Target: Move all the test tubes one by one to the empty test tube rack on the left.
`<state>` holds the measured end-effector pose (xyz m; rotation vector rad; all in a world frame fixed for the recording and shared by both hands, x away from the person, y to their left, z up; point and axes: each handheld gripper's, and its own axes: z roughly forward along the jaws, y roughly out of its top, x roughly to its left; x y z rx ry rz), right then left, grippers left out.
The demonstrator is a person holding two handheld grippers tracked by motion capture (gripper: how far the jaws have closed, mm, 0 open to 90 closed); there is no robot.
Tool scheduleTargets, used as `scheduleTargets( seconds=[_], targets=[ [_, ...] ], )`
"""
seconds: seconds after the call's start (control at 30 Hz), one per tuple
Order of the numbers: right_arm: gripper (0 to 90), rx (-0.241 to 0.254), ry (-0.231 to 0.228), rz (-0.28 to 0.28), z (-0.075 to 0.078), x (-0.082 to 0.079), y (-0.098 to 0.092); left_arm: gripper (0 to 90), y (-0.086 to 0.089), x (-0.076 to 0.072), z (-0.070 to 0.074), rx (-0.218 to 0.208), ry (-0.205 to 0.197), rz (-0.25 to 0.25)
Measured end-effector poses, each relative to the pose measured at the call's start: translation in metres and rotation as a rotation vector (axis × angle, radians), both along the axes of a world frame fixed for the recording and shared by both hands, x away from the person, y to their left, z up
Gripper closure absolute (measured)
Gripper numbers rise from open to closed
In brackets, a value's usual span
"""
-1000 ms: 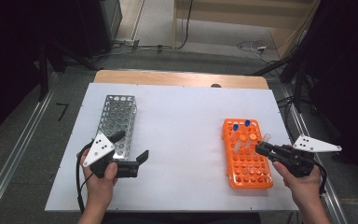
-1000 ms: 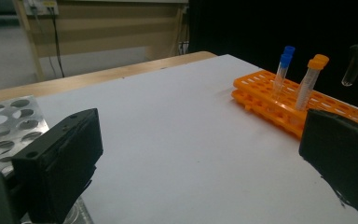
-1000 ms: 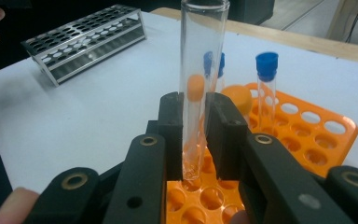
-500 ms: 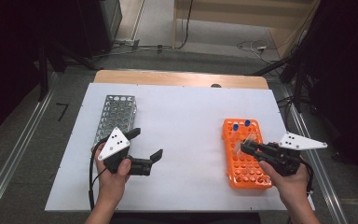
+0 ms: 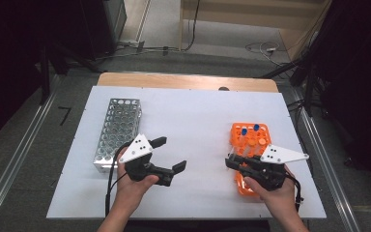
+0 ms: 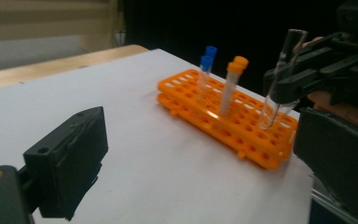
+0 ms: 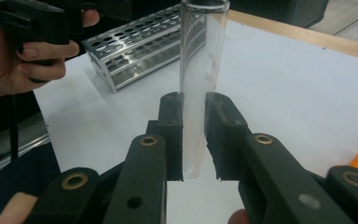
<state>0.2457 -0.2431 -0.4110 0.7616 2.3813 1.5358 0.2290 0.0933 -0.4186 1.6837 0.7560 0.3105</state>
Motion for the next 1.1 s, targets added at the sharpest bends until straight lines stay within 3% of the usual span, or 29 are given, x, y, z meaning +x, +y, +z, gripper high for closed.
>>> scheduleTargets(
  seconds=[0.2, 0.33, 0.37, 0.4, 0.5, 0.77, 1.1],
  targets=[
    [74.1, -0.022, 0.003, 0.008, -0.008, -0.006, 0.013, 16.3, -0.018, -0.005, 0.001, 0.023, 0.013, -0.021],
    [74.1, -0.036, 0.024, 0.028, -0.016, -0.008, 0.024, 30.5, -0.03, -0.007, 0.002, 0.015, 0.027, -0.076],
    [74.1, -0.036, 0.024, 0.028, -0.016, -0.008, 0.024, 30.5, -0.033, -0.007, 0.002, 0.014, 0.028, -0.084],
    [74.1, -0.045, 0.024, 0.033, -0.018, -0.009, 0.028, 37.3, -0.036, -0.008, 0.002, 0.013, 0.033, -0.099],
    [74.1, -0.047, 0.027, 0.046, -0.021, -0.01, 0.032, 42.8, -0.049, -0.009, 0.0, 0.016, 0.032, -0.142],
    [74.1, -0.052, 0.036, 0.093, -0.026, -0.015, 0.042, 59.1, -0.061, -0.008, -0.002, 0.004, 0.039, -0.161],
    [74.1, -0.04, 0.039, 0.125, -0.028, -0.016, 0.046, 73.5, -0.07, -0.009, -0.005, 0.041, 0.039, -0.164]
  ],
)
